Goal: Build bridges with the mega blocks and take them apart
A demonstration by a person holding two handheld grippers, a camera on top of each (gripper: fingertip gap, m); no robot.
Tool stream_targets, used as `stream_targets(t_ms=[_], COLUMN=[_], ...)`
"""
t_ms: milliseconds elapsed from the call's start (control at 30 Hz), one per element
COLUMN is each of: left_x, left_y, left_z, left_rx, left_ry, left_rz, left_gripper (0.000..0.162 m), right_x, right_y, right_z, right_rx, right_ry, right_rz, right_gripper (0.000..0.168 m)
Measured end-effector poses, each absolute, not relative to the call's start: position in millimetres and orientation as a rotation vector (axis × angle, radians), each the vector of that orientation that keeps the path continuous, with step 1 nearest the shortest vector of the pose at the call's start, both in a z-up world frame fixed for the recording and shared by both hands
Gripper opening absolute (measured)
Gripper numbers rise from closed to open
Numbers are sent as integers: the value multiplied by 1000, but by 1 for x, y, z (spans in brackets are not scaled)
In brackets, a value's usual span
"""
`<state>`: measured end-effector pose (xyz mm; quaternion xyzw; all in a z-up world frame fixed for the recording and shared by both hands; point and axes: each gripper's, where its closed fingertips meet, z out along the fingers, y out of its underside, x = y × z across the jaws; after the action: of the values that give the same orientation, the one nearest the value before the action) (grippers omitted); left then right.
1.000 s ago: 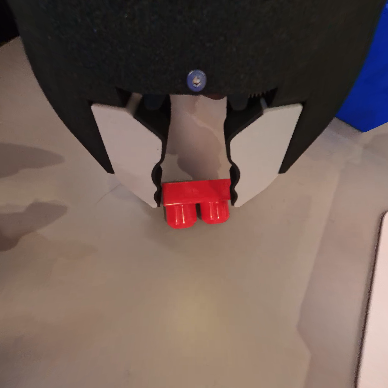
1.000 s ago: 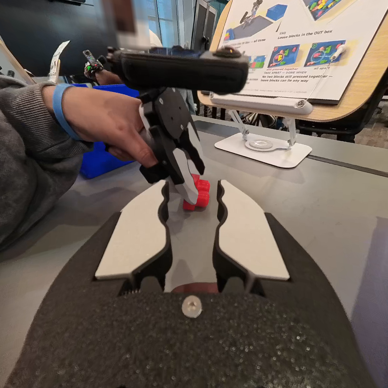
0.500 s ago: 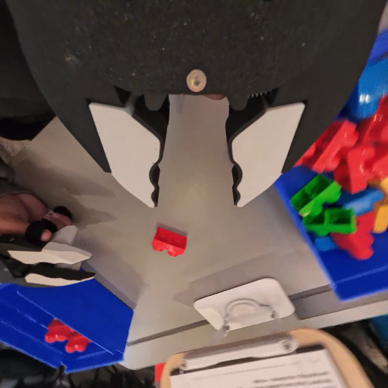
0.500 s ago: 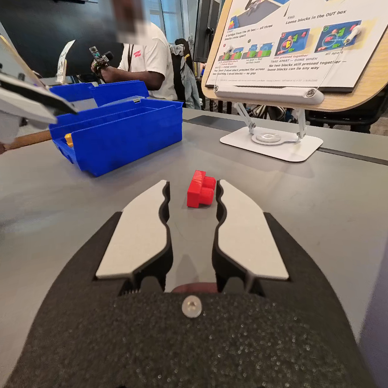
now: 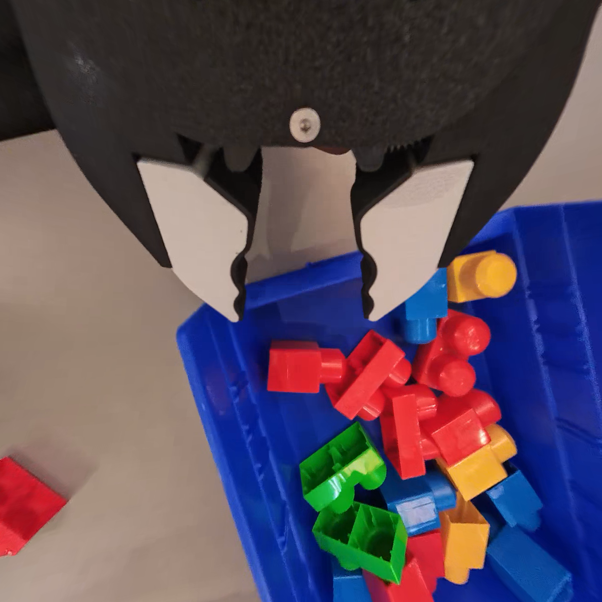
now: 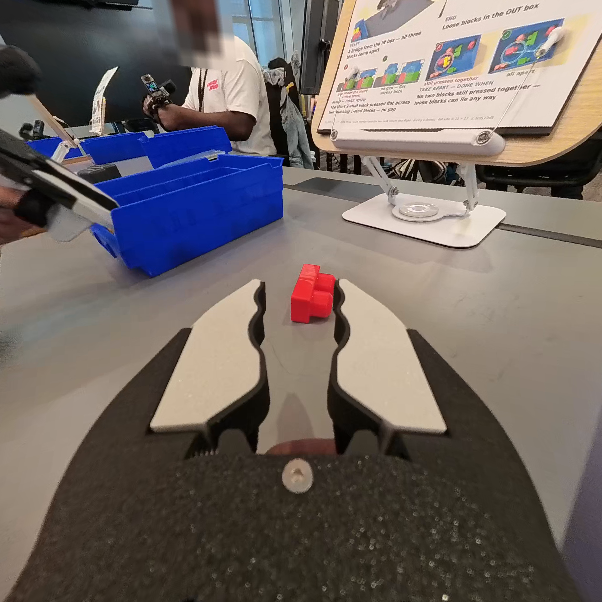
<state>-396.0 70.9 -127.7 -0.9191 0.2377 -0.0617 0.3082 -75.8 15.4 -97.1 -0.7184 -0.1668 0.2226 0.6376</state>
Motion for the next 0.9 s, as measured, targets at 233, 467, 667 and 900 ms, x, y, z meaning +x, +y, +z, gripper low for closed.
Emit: stream_targets(t_ms=[233,467,667,900], left_x=[-385,-384,-382,-395], left_y=[94,104,107,98], left_z=[-144,-168,-175,-151], left_rx=[-2591,-2719,-2752,-2670], left_ry=[704,764,733,885], left_rz=[-264,-217,-265,-258], left_gripper=[68,63,61,61], right_x=[-78,-80,-81,-80], right_y=[12,12,12,11], right_z=[-96,-97,-97,-96], right_rx=[-1625,-1628,-1632,-1629], right_ry=[-398,-412,-418,-403], right_rz=[500,502,513,534], right_gripper=[40,40,40,40])
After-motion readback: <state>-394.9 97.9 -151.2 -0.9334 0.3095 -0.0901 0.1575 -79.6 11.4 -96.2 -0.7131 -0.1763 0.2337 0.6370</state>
